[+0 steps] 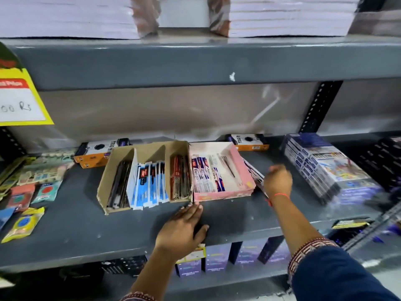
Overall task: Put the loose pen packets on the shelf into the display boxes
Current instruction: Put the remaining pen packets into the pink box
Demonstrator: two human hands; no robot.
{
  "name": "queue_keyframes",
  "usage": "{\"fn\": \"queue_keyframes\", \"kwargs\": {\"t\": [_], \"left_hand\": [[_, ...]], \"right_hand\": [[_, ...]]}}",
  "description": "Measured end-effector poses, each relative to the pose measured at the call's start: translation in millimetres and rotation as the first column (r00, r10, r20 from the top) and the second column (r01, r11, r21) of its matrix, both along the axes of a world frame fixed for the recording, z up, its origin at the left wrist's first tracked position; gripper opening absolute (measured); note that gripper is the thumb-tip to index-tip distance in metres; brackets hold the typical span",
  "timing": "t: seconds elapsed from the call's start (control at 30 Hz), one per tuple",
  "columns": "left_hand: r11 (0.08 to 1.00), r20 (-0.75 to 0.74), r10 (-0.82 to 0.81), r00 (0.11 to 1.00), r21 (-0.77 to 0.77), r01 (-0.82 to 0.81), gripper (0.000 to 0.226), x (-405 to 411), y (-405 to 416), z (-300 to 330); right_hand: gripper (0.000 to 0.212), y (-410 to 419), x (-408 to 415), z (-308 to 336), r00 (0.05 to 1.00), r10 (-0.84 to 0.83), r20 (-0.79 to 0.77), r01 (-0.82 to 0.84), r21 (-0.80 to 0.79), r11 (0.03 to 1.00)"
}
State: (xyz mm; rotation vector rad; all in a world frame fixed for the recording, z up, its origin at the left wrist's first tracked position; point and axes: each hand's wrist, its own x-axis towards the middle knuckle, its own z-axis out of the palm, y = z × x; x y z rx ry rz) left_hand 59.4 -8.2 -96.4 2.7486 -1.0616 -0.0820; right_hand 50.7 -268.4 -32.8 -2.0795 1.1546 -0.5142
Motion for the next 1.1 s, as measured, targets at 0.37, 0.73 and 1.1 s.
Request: {"fn": "queue_keyframes", "kwargs": {"t": [0.37, 0.73, 1.1], "left_hand": [[0.999, -0.029, 0.037, 0.999, 0.028, -0.037, 0.125, -5, -2, 9], [0.999, -0.016, 0.041, 0.999, 0.002, -0.041, 0.125, -4, -2, 5], [0.999, -0.002, 0.032, 0.999, -0.007, -0.032, 0.125, -5, -2, 9]], "right_hand": [[0.020, -18, -33, -14, 0.999, 0.018, 0.039, -0.030, 0.332, 0.943], [0.022, 7, -60, -4, 0.809, -0.178, 0.560, -0.413, 0.758, 0.506], [0.019, 39, -19, 19, 0.848, 0.126, 0.514, -0.467, 0.615, 0.635]]}}
